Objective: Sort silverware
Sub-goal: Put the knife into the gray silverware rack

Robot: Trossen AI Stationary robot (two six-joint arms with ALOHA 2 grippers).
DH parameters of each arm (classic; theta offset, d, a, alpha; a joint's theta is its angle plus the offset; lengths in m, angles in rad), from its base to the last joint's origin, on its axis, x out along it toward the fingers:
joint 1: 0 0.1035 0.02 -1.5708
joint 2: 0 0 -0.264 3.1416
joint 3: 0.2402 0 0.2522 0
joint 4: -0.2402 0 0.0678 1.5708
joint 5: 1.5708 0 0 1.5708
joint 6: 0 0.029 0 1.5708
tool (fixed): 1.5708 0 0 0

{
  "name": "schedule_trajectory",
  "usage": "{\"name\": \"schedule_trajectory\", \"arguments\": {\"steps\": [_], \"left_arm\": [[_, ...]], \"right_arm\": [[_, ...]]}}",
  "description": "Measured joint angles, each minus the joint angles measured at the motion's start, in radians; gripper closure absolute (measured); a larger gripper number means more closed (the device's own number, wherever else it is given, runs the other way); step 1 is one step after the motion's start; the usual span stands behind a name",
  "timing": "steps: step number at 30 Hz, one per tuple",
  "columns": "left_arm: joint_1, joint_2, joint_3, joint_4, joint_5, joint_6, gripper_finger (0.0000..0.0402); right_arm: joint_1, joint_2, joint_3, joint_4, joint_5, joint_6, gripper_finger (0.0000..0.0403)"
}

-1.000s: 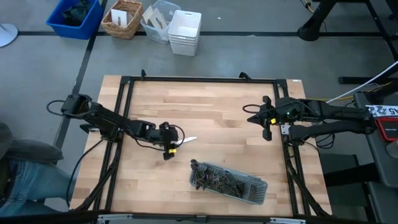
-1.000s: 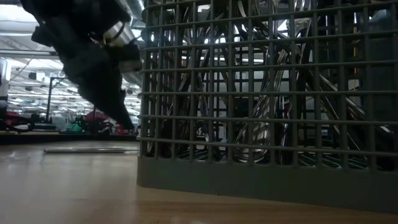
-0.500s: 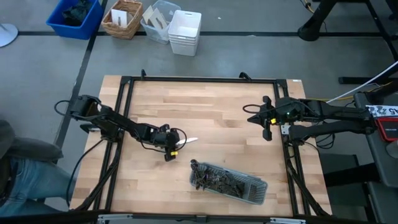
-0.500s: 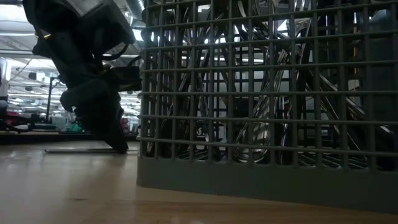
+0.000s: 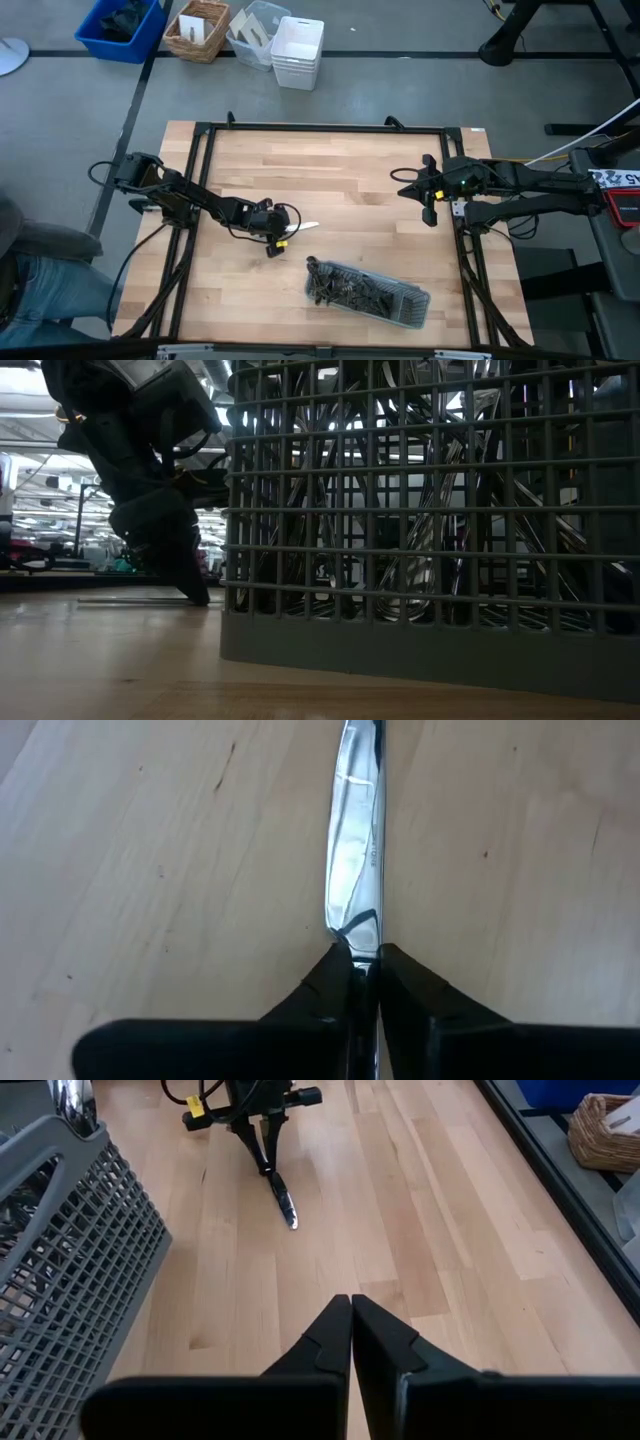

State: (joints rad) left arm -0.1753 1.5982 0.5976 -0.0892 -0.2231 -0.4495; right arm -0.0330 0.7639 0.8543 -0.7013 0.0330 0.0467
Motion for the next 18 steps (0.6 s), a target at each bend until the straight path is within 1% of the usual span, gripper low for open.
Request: {"name": "schedule_trajectory", "arguments": {"steps": [6,11,18], "left_arm": [[0.000,-0.007,-0.002,0.002,0.007,-0.035,0.0374],[0.001,-0.048,-0.005,0.002,0.017,-0.036,0.0357],[0.000,-0.069,-0.007,-0.004,0.028,-0.052,0.0365]], "right_arm": [[0.000,0.000,0.000,0.000,0.000,0.000,0.0386],[0.000,0.000,0.000,0.000,0.000,0.000,0.0386],[0.001,0.000,0.000,0.000,0.000,0.000,0.0386]]}}
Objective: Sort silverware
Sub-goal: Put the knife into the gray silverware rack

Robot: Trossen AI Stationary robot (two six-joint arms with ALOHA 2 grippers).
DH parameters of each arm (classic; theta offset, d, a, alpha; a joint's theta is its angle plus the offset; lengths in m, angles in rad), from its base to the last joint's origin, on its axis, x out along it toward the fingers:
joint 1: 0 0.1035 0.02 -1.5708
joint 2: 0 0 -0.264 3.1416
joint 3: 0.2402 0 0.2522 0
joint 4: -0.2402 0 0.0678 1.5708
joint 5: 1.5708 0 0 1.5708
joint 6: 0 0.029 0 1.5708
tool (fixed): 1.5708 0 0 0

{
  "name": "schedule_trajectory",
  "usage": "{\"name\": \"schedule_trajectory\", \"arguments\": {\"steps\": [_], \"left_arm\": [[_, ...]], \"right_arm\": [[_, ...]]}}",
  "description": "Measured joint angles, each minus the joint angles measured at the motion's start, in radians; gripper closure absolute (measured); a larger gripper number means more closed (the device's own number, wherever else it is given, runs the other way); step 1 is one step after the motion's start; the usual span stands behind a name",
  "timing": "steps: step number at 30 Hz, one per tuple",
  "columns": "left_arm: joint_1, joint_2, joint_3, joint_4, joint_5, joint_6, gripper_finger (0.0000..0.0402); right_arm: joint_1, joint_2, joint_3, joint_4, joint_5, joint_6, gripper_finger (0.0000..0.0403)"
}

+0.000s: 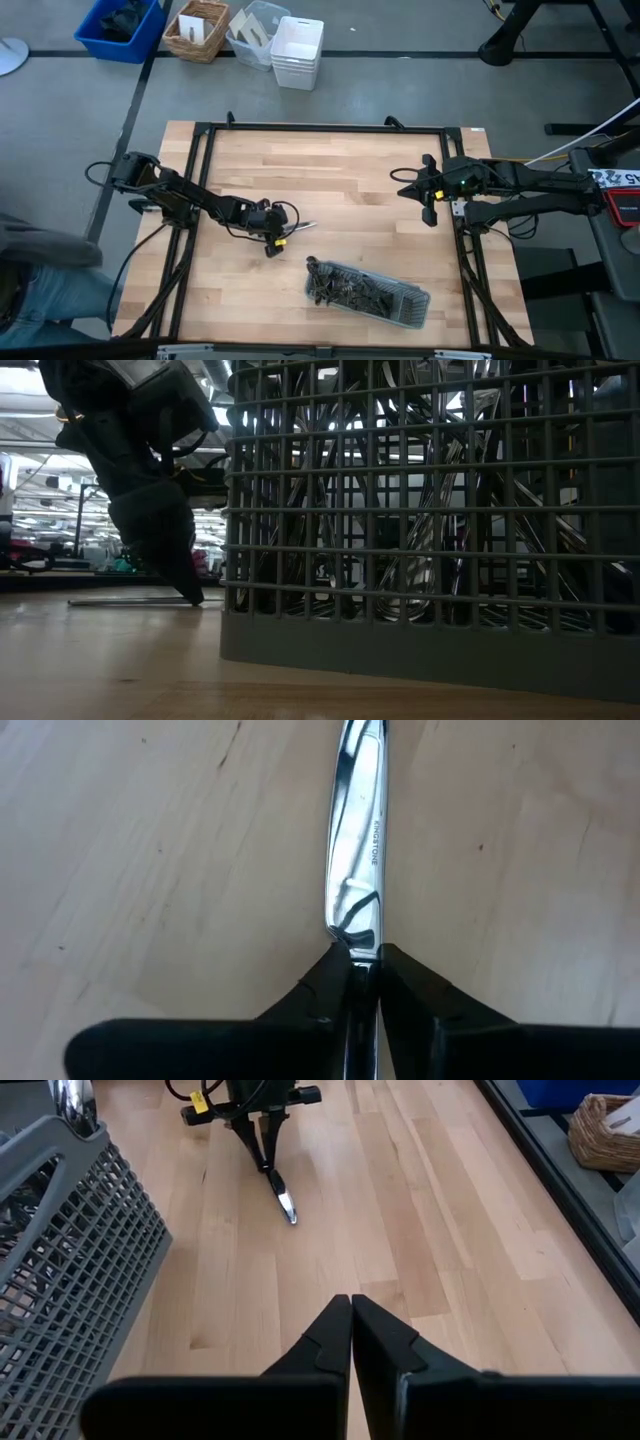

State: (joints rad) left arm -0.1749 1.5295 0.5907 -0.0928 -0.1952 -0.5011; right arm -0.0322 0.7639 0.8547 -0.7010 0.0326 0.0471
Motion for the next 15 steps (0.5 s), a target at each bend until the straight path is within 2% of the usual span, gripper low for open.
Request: {"name": "schedule_trajectory", "arguments": {"steps": [8,15], "left_arm": [[0.000,-0.002,0.000,0.006,0.022,-0.017,0.0356],[0.000,-0.003,0.000,0.010,0.024,-0.023,0.0362]], "right_arm": [[0.000,0.000,0.000,0.000,-0.052,0.000,0.0386],[0.000,0.007,0.000,0.001,-0.052,0.000,0.0386]]}}
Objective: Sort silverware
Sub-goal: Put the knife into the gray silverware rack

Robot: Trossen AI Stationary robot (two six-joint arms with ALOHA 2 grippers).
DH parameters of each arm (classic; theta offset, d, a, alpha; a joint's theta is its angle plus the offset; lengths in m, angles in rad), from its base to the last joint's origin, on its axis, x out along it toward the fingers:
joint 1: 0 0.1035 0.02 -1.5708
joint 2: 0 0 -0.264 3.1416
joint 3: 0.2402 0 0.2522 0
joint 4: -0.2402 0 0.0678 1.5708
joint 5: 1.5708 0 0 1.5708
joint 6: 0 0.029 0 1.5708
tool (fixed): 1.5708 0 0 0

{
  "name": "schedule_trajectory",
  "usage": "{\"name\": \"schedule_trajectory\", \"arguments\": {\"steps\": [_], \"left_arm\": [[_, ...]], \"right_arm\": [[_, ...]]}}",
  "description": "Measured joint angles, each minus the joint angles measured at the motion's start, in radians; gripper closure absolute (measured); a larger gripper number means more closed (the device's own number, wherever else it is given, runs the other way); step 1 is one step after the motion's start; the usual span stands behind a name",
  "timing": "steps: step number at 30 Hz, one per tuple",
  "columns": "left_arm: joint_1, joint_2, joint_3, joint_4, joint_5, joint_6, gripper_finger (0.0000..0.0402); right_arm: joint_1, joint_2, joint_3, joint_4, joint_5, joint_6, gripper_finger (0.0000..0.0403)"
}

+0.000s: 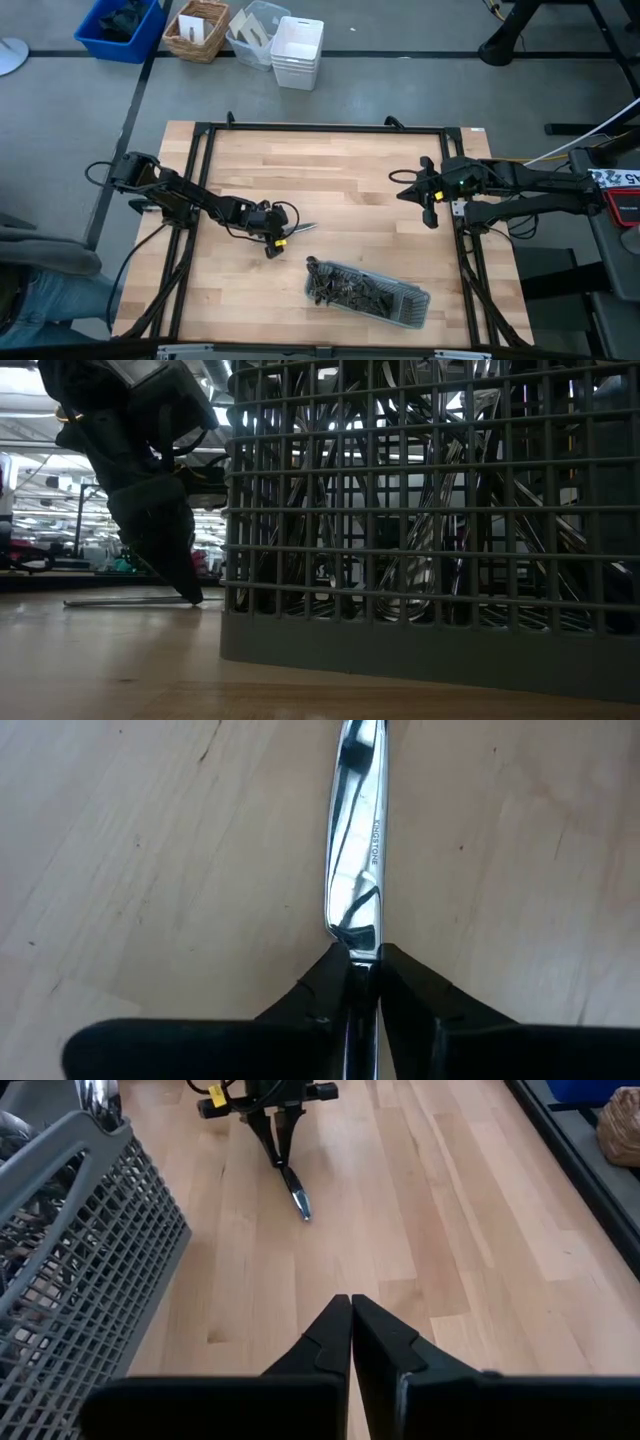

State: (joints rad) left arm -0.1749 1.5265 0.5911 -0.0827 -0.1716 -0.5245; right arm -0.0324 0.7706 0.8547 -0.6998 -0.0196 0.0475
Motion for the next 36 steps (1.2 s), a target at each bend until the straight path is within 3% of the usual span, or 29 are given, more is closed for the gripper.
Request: {"name": "schedule_trajectory", "arguments": {"steps": [13,24,36], "left_arm": [[0.005,-0.002,0.003,0.081,-0.004,0.000,0.0360],[0.082,-0.002,0.003,0.192,-0.007,0.031,0.0360],[0.187,-0.003,0.003,0.379,0.093,0.065,0.0354]], "right_arm": [[0.000,0.088,0.001,0.004,0.000,0.000,0.0386],[0.000,0.151,0.001,0.006,-0.045,-0.003,0.0386],[-0.001,0.151,0.000,0.063,-0.043,-0.002,0.0386]]}}
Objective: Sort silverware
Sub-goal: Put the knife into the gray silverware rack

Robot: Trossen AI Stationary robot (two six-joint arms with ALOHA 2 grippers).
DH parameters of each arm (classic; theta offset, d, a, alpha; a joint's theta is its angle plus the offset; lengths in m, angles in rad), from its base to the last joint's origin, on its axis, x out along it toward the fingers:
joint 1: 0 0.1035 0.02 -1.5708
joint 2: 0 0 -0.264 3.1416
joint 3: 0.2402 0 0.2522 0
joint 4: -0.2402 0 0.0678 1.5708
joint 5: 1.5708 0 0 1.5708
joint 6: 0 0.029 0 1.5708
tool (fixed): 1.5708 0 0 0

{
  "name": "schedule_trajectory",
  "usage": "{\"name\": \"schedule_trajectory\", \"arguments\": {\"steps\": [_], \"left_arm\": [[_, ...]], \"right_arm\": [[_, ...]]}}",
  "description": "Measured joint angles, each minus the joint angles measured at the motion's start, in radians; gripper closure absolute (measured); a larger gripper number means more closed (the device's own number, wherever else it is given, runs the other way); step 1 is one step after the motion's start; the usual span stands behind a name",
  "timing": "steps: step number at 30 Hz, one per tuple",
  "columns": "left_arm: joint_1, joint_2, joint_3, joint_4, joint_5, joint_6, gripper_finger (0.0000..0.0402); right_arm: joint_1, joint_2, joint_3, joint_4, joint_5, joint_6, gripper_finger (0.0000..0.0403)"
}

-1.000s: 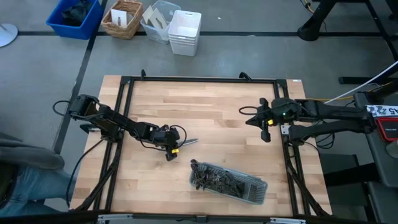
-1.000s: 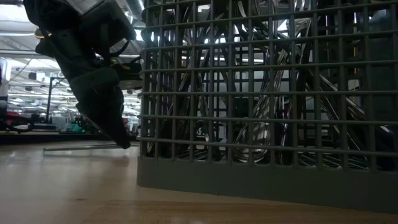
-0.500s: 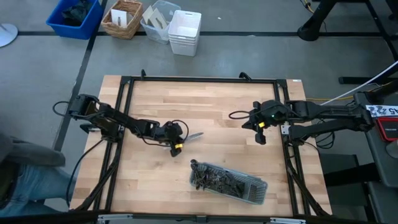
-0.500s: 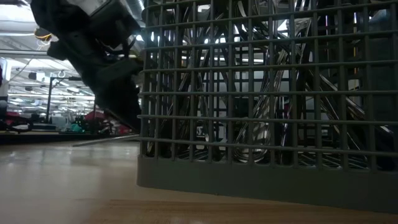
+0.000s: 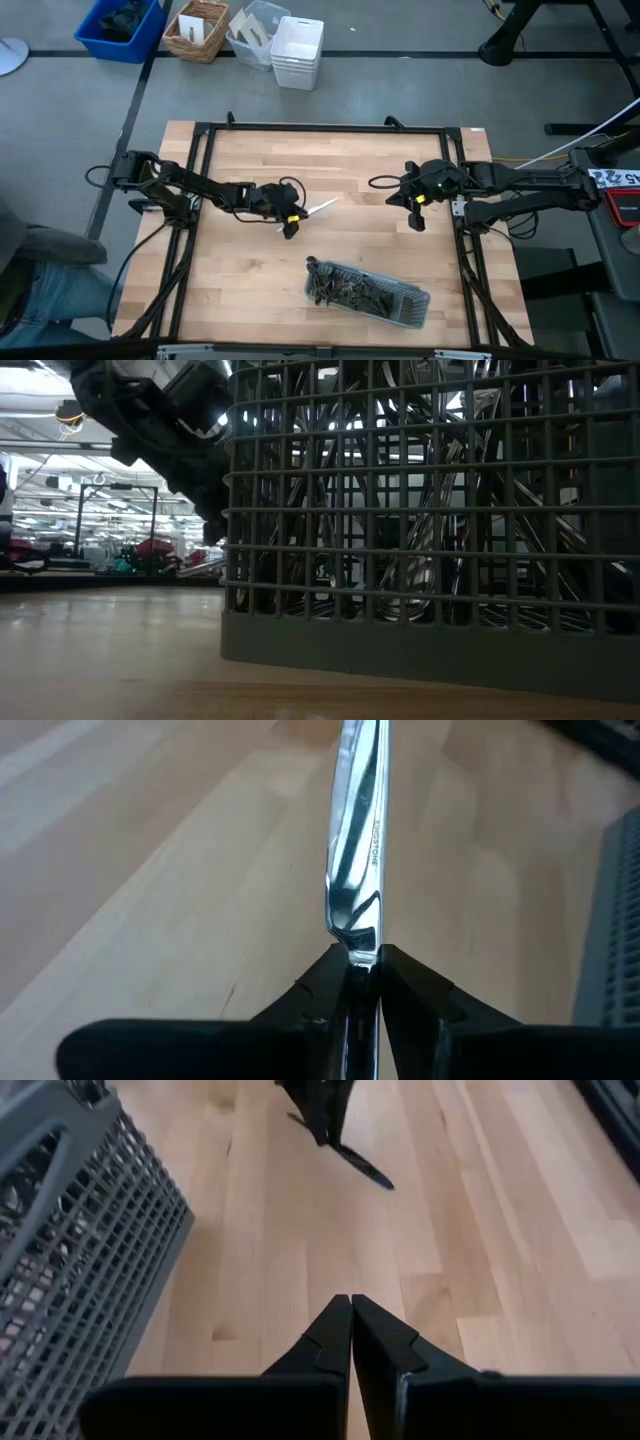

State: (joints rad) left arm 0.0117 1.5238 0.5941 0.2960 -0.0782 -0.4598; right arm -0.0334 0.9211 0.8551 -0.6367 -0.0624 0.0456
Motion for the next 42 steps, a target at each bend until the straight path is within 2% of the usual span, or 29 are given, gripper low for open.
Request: {"name": "schedule_trajectory", "arguments": {"steps": [4,12,15,21,27,36,42], "left_arm": [[0.031,0.000,0.000,0.060,0.045,0.004,0.0354],[0.079,0.000,0.000,0.151,0.125,0.004,0.0353],[0.091,0.000,0.000,0.184,0.147,0.004,0.0353],[0.108,0.000,0.000,0.244,0.200,0.003,0.0353],[0.109,-0.001,0.000,0.333,0.240,-0.011,0.0353],[0.109,-0.001,0.001,0.374,0.255,-0.013,0.0353],[0.109,-0.001,0.001,0.368,0.255,-0.013,0.0353]], "right_arm": [[0.000,0.000,0.000,0.043,0.000,-0.012,0.0386],[0.000,0.000,0.000,0.127,-0.001,-0.158,0.0379],[0.000,0.000,0.000,0.154,-0.002,-0.203,0.0353],[0.001,0.000,0.000,0.233,0.021,-0.288,0.0272],[0.001,0.042,-0.001,0.333,0.050,-0.496,0.0227],[0.001,0.207,-0.001,0.495,0.062,-0.770,0.0224],[0.001,0.277,-0.001,0.573,0.063,-0.867,0.0225]]}}
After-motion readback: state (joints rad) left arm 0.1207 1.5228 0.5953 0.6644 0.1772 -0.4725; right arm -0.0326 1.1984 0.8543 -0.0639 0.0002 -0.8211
